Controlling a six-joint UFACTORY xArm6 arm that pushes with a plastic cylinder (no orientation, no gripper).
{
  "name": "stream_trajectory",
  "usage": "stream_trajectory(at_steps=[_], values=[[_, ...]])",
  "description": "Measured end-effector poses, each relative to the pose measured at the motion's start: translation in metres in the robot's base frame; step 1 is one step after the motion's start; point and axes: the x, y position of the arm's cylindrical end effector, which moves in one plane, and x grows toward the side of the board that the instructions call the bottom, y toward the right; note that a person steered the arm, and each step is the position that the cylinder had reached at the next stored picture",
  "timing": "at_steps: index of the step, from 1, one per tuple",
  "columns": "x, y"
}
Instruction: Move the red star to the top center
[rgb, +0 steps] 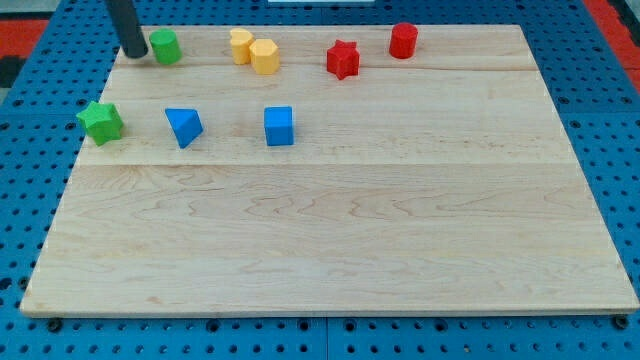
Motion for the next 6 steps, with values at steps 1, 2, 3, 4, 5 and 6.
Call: stream_trajectory(at_steps=[1,2,3,4,5,6], values=[[0.034,0.101],[0.038,0.237],[0.025,0.316],[-0.021,0.303],[-0.009,0.265],[0.019,0.252]])
